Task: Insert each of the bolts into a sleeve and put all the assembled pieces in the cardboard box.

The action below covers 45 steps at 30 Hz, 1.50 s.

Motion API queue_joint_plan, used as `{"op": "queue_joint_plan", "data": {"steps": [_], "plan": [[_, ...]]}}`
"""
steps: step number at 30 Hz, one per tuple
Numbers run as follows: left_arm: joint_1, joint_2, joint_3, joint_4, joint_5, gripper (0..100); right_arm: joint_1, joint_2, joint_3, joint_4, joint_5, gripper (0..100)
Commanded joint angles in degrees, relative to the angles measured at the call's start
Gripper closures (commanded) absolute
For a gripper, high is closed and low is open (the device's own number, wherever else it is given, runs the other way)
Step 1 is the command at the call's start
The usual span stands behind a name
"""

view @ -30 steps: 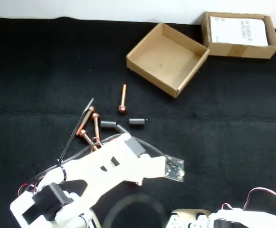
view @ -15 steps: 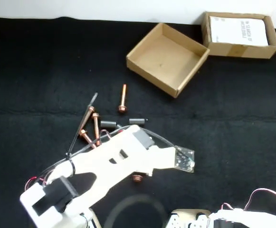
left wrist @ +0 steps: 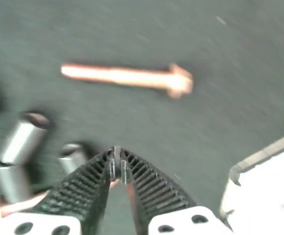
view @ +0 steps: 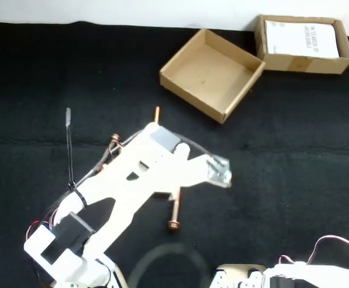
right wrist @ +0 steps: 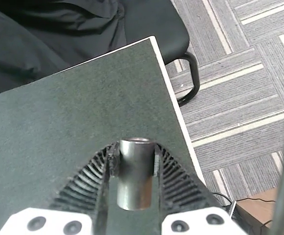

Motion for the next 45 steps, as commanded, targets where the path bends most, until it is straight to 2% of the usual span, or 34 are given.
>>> {"op": "queue_joint_plan", "data": {"steps": [1, 9, 18, 26, 32, 42, 45], "plan": [[1.71, -0.22, 2.77, 1.05, -0.88, 99, -1.19, -0.92, -6.46, 0.31, 0.44, 99.2], [3.65, -0.13, 4.18, -4.66, -0.97, 99, -1.36, -0.57, -6.46, 0.31, 0.44, 99.2], [12.18, -0.04, 4.44, -4.22, -0.79, 99, -0.92, -0.40, -6.46, 0.31, 0.44, 99.2], [13.23, 8.31, 3.12, -4.31, -0.70, 99, -0.84, -0.31, -6.37, 0.31, 0.44, 99.2], [13.76, 13.58, -6.46, -2.46, 3.60, 99, -0.84, 1.89, -6.46, 0.31, 0.44, 99.2], [19.38, 25.10, -20.70, 0.00, 3.87, 99, 0.75, 3.30, -6.46, -2.86, 0.79, 99.2], [20.00, 28.18, -25.45, 0.09, 7.30, 99, 1.54, 3.30, -6.46, -4.26, 0.88, 99.2]]}}
